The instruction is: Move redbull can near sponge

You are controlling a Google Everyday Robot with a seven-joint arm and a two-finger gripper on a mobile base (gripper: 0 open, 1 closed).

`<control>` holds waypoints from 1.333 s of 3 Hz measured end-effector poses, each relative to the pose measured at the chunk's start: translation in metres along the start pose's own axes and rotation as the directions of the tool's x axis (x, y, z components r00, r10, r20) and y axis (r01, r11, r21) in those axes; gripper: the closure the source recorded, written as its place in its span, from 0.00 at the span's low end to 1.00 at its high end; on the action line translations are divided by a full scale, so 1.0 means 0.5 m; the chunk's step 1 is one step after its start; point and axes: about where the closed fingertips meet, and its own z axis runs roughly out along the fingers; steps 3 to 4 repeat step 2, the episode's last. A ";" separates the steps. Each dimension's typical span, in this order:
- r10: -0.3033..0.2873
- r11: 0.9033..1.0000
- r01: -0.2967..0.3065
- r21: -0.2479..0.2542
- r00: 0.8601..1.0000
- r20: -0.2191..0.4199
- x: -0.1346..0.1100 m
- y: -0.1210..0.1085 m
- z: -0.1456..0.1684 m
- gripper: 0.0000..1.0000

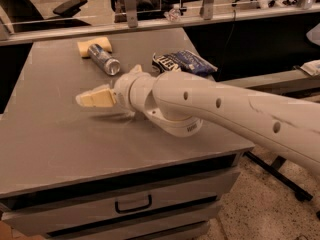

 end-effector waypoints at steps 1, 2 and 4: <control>0.022 0.999 -0.019 0.050 0.998 -0.059 0.043 0.030 -0.081 0.00; 0.011 0.998 -0.006 0.060 0.996 -0.088 0.067 0.049 -0.110 0.00; 0.011 0.998 -0.006 0.060 0.996 -0.088 0.067 0.049 -0.110 0.00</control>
Offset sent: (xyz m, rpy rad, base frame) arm -0.0433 -0.0221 -0.0095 -0.0391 0.0465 -0.0554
